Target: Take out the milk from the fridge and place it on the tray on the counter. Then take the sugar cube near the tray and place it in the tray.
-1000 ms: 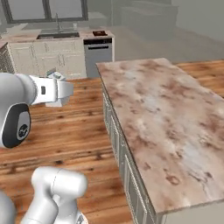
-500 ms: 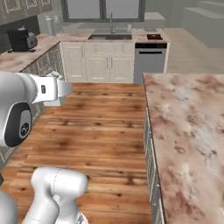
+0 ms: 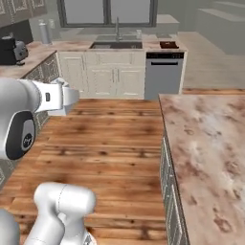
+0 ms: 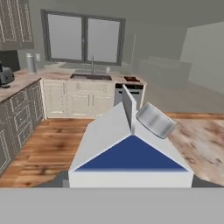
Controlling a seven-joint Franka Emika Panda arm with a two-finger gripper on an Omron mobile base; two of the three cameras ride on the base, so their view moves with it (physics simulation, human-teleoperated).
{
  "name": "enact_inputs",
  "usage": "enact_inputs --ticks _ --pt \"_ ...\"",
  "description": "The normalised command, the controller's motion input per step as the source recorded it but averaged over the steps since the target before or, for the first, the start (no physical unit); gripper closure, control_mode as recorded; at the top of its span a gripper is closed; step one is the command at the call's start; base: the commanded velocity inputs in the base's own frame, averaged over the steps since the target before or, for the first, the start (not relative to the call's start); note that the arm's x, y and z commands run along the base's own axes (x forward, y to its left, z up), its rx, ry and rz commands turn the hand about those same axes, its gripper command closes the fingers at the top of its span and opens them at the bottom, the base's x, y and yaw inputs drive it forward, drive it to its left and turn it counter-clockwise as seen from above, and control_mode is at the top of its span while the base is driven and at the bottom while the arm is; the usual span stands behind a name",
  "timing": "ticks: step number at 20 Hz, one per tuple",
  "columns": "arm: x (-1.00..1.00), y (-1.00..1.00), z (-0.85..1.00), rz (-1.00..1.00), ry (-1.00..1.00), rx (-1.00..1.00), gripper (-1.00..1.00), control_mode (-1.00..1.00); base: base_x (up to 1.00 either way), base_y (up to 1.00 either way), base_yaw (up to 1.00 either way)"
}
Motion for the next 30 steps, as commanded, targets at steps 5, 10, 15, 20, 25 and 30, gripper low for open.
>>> enact_inputs --ticks 5,10,15,20,25,30 --pt "0.00 0.00 0.00 0.00 0.00 0.00 1.00 1.00 1.00 0.61 -0.17" --pt "0.00 0.00 0.00 0.00 0.00 0.00 1.00 1.00 1.00 0.76 -0.18" --pt "0.00 0.00 0.00 0.00 0.00 0.00 1.00 1.00 1.00 0.25 -0.10" --pt "0.00 0.00 0.00 0.00 0.00 0.00 1.00 1.00 1.00 0.03 -0.05" --pt "0.00 0.00 0.00 0.00 0.00 0.00 1.00 1.00 1.00 0.09 -0.03" --pt "0.00 0.00 0.00 0.00 0.00 0.00 1.00 1.00 1.00 0.08 -0.04"
